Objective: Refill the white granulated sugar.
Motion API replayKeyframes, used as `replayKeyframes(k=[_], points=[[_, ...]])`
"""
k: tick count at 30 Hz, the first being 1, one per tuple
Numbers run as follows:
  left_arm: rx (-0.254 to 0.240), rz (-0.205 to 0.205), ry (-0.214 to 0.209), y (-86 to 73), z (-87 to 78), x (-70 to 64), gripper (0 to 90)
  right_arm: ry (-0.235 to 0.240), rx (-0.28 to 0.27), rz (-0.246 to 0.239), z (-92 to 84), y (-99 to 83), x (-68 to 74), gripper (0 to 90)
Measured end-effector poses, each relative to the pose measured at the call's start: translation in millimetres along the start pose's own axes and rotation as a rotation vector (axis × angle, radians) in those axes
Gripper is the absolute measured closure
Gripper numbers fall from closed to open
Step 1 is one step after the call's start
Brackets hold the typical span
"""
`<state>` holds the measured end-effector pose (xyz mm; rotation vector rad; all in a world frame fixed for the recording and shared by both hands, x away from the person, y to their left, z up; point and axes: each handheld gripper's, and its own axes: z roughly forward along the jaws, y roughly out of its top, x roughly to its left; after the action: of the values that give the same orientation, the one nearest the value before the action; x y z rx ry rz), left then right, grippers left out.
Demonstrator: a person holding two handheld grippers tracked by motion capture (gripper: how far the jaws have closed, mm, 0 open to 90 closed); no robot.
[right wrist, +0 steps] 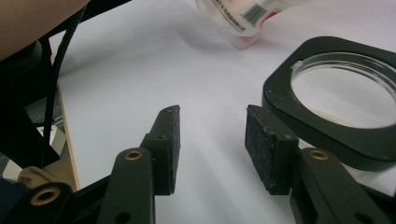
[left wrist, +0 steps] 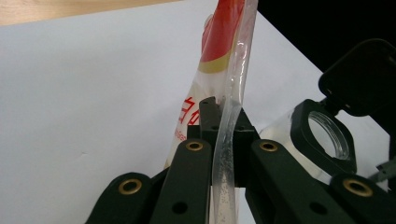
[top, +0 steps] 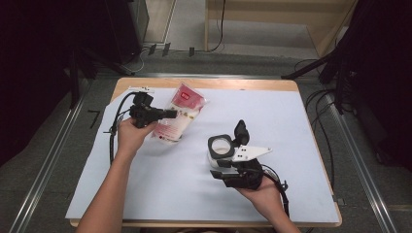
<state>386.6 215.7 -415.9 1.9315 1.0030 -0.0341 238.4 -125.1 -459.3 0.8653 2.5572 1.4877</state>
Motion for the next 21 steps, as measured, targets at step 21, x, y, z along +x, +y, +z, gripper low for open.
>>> replayKeyframes(k=[21], points=[[0.009, 0.053, 0.012, -14.3, -15.5, -4.1, 87.4, -0.025, 0.005, -0.012, -18.2, -12.8, -18.9, 55.1]])
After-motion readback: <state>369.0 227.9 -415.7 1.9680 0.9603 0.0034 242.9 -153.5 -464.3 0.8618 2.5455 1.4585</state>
